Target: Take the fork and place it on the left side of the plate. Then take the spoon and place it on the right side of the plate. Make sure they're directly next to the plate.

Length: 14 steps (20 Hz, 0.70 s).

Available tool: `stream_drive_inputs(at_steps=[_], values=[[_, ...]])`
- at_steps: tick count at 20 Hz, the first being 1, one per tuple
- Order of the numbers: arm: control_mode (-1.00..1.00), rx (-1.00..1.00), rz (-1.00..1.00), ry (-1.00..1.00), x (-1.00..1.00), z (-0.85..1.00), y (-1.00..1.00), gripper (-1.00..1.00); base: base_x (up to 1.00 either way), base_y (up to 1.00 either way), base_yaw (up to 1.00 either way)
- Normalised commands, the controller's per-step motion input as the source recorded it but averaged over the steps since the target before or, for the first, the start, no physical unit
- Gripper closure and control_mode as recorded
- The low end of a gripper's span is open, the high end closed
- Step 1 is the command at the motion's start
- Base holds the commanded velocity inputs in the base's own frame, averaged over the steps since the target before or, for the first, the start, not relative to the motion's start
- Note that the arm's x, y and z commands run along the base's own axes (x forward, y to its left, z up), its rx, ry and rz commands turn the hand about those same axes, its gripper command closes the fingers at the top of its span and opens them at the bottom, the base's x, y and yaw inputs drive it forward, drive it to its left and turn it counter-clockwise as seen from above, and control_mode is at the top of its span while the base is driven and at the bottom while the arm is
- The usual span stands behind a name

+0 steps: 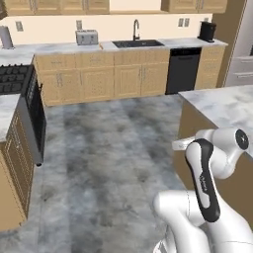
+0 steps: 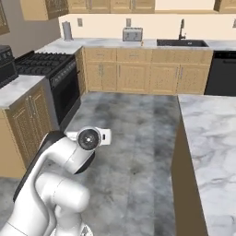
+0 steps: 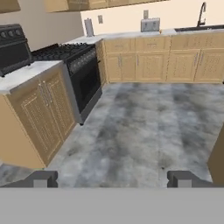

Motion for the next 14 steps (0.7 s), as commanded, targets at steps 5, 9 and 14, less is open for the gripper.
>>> stream_drive_inputs(at_steps=[5,9,14], values=[[1.00,0.00,0.00,0.00,0.00,0.00,0.00,-1.00,1.00,0.00,-0.02],[1.00,0.00,0.00,0.00,0.00,0.00,0.00,-1.00,1.00,0.00,0.00],[1.00,0.00,0.00,0.00,0.00,0.00,0.00,-1.00,1.00,0.00,0.00]])
